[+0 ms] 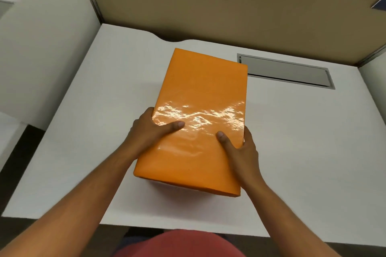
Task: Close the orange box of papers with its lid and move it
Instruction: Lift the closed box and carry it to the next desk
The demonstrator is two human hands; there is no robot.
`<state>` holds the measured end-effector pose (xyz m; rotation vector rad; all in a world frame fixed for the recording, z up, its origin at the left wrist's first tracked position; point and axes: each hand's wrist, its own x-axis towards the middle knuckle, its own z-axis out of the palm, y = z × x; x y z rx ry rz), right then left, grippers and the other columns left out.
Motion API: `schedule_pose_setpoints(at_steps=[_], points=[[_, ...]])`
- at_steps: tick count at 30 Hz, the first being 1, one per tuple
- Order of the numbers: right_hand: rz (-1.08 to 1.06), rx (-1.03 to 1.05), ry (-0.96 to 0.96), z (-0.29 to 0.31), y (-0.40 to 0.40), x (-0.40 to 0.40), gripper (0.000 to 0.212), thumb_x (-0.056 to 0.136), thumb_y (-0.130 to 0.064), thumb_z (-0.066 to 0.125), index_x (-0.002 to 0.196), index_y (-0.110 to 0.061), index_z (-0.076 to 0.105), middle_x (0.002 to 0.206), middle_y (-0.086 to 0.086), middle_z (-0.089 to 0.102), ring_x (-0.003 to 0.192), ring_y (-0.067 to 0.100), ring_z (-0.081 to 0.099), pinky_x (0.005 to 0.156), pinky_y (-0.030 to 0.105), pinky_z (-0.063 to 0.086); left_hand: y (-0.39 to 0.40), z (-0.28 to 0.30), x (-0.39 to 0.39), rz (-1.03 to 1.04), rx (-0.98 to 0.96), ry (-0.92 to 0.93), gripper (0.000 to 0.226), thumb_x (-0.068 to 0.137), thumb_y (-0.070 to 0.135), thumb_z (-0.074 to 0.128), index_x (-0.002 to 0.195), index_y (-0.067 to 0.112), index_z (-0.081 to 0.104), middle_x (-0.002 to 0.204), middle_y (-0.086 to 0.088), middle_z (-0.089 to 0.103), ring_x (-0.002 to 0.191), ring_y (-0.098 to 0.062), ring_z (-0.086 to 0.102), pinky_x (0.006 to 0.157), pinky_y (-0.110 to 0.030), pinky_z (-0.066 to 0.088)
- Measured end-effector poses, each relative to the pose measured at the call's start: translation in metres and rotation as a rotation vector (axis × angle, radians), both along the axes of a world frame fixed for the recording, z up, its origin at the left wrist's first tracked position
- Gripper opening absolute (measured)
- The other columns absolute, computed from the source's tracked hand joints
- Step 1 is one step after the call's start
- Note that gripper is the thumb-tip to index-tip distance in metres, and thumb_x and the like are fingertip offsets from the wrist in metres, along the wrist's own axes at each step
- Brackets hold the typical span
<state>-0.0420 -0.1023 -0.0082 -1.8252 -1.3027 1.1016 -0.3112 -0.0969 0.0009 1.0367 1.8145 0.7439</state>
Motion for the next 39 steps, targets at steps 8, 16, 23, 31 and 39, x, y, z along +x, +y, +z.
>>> schedule_pose_setpoints(at_steps=[8,16,23,31,39], points=[[0.09,0.001,0.061,0.006,0.032,-0.191,0.081,0.078,-0.078,0.068,0.145,-0.042,0.043,0.134,-0.016,0.065,0.111,0.017,0.07,0.095,0.045,0.058,0.021,0.016,-0.191,0.049,-0.01,0.042,0.095,0.049,0.088,0.082,0.128,0.042,0.058,0.115,0.012,0.074,0.093,-0.018,0.075,0.075,-0.04,0.061],[0.159,-0.017,0.046,0.007,0.059,-0.298,0.09,0.079,-0.078,0.066,0.152,-0.033,0.037,0.145,-0.006,0.061,0.127,0.028,0.063,0.106,0.055,0.051,0.035,0.011,-0.292,0.077,0.003,0.001,0.083,0.05,0.085,0.084,0.12,0.048,0.061,0.116,0.013,0.072,0.097,-0.013,0.071,0.077,-0.037,0.056],[0.164,-0.064,-0.067,0.005,0.069,-0.313,0.103,0.086,-0.075,0.061,0.164,-0.029,0.01,0.164,0.003,0.039,0.144,0.033,0.048,0.115,0.055,0.042,0.042,0.007,-0.303,0.052,-0.023,0.258,0.117,0.061,0.092,0.07,0.158,0.038,0.033,0.155,-0.004,0.056,0.128,-0.034,0.062,0.095,-0.049,0.054],[0.635,0.378,-0.714,0.008,0.024,-0.33,0.068,0.103,-0.062,0.024,0.163,-0.03,0.026,0.174,0.003,0.016,0.162,0.03,0.003,0.126,0.062,0.011,0.005,-0.003,-0.259,-0.333,0.257,0.755,0.083,0.097,0.071,0.024,0.16,0.019,0.042,0.174,-0.007,0.025,0.162,-0.03,0.018,0.13,-0.057,0.014],[0.681,0.372,-0.854,-0.004,0.081,-0.361,0.068,0.102,-0.065,0.019,0.163,-0.035,0.024,0.174,0.005,0.013,0.161,0.034,0.002,0.124,0.067,0.004,0.063,-0.006,-0.283,-0.416,0.246,0.915,0.081,0.1,0.068,0.017,0.165,0.02,0.031,0.175,-0.008,0.023,0.163,-0.032,0.016,0.131,-0.056,0.01]])
